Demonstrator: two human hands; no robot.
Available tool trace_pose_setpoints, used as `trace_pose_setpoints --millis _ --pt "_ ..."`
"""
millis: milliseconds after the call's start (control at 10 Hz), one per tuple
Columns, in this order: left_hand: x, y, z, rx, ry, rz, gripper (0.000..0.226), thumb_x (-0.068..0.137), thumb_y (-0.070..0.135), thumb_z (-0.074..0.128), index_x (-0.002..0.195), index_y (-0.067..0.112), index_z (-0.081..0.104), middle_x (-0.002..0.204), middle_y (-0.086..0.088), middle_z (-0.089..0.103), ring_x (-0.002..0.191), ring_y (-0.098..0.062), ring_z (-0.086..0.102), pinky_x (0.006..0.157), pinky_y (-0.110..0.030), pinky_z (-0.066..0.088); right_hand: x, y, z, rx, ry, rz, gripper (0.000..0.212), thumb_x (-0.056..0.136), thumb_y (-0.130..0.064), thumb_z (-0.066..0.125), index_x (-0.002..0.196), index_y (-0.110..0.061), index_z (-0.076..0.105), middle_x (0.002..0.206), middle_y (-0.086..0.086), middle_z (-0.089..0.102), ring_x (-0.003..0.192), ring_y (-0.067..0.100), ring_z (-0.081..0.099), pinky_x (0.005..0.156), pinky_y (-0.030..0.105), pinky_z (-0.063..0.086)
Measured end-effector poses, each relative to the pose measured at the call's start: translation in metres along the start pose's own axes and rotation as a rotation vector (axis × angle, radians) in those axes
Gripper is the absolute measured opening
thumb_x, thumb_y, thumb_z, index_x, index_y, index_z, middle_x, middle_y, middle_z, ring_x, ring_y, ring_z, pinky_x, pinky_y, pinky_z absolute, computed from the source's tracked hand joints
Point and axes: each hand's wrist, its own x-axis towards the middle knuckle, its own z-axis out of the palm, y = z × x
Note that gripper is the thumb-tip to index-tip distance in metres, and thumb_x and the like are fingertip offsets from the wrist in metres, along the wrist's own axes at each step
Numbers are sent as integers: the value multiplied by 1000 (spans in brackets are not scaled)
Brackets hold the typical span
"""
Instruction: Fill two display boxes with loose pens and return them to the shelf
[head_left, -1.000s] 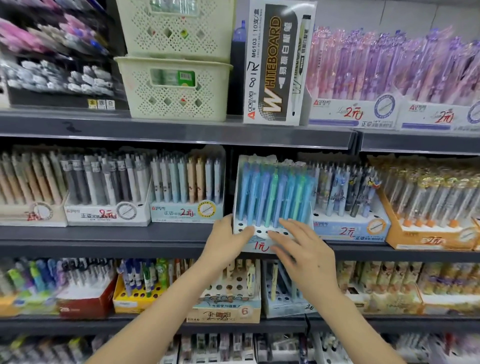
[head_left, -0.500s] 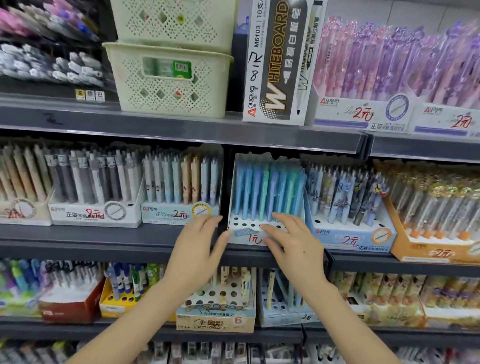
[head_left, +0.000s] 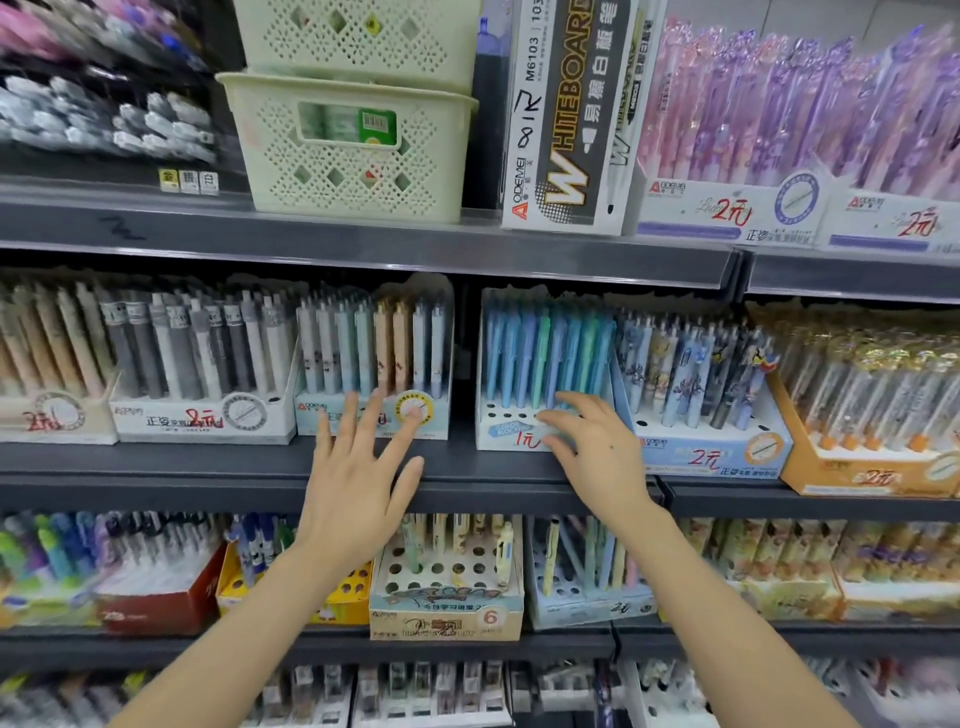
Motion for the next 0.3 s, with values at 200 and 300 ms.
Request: trace_pose_setpoints --millis 200,300 --pt "-1 -2 -3 -15 -42 1 59 94 54 9 146 31 27 154 -15 21 143 -35 10 115 -52 7 -7 -9 -11 60 -106 105 31 86 -6 61 117 -12 65 133 10 54 125 30 47 102 40 38" --pt "-3 -3 -12 -67 -11 -4 62 93 57 8 147 31 26 154 -15 21 144 -33 8 116 -50 6 -18 -18 -26 151 22 160 31 88 -10 61 119 -14 64 133 6 54 124 25 49 104 37 38"
